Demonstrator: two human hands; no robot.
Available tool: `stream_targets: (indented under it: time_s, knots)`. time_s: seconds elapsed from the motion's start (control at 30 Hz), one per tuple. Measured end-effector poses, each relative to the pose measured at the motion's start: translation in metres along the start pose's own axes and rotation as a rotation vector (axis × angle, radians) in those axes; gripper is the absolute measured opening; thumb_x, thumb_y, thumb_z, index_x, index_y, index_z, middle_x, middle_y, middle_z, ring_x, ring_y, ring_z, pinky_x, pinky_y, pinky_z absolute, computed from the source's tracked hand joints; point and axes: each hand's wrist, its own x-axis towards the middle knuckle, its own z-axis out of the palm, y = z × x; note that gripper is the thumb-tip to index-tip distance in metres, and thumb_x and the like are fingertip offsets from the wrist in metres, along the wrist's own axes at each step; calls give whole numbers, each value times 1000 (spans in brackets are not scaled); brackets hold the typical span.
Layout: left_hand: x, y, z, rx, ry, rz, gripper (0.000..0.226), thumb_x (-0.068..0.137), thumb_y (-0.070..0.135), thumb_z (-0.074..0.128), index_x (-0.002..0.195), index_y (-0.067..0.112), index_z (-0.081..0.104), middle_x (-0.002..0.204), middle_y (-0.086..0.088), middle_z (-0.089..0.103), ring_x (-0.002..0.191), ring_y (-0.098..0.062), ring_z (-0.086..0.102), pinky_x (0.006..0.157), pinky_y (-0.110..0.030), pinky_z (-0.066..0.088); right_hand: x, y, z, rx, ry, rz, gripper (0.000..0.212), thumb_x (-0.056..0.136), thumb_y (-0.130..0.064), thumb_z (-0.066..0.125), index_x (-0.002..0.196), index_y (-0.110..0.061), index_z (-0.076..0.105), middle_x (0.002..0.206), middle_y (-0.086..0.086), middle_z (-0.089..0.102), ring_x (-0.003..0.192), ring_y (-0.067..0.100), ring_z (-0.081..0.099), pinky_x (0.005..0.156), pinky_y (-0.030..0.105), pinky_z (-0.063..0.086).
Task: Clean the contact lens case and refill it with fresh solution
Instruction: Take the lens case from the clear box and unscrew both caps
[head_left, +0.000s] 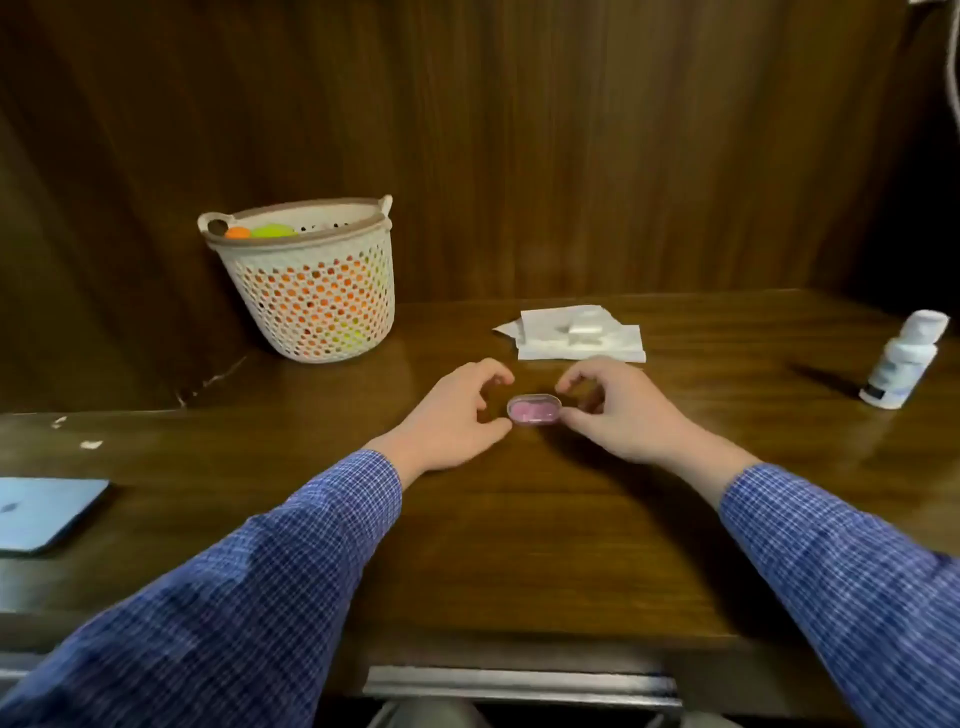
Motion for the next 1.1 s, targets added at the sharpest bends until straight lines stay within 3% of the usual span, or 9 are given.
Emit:
stream_targets:
  time_s: [0.2, 0.33, 0.43, 0.6, 0.77, 0.97, 1.1]
  knots:
    - [15, -3, 20, -123, 5, -29, 55, 89, 38, 76, 134, 43, 45, 120, 22, 65, 103, 2, 62, 88, -19, 54, 26, 8, 10, -155, -126, -109, 21, 83, -45, 78, 100, -41, 66, 103, -22, 60, 88, 1, 58, 71, 18, 44]
    - [17, -6, 23, -160, 50, -38, 54, 86, 37, 81, 130, 41, 49, 109, 23, 69, 98, 11, 61, 74, -10, 53, 26, 8, 9, -283, -123, -199, 18, 84, -49, 73, 99, -41, 67, 94, -25, 57, 82, -3, 55, 69, 19, 46]
    - [19, -7, 23, -175, 52, -43, 52, 85, 34, 82, 127, 39, 51, 107, 22, 69, 95, 11, 62, 68, -4, 50, 24, 0, 12, -421, -84, -285, 22, 87, -49, 66, 98, -33, 74, 101, -19, 63, 84, 3, 58, 69, 21, 51]
    - [21, -8, 22, -230, 59, -66, 57, 84, 33, 84, 130, 36, 50, 102, 20, 71, 89, 6, 66, 70, -7, 52, 24, -13, 15, -556, -94, -361, 27, 92, -44, 55, 103, -31, 76, 97, -11, 69, 86, 11, 62, 71, 31, 56]
    - [21, -7, 20, -313, 78, -95, 55, 85, 26, 84, 129, 32, 51, 96, 20, 75, 77, 1, 69, 67, -10, 54, 23, -21, 14, -548, -98, -375, 25, 95, -39, 55, 107, -32, 76, 81, -10, 69, 74, 11, 61, 69, 33, 56]
    - [22, -6, 15, -329, 53, -116, 60, 83, 24, 85, 132, 29, 50, 99, 15, 77, 72, -4, 69, 65, -14, 55, 18, -26, 16, -504, -2, -402, 17, 90, -25, 67, 74, -22, 70, 58, -2, 62, 51, 19, 53, 54, 33, 51]
    - [24, -7, 14, -349, 49, -140, 61, 82, 24, 86, 133, 27, 51, 101, 15, 78, 71, -6, 69, 65, -16, 56, 19, -29, 16, -493, 6, -417, 22, 89, -24, 71, 69, -27, 62, 55, -4, 58, 49, 15, 48, 53, 28, 45]
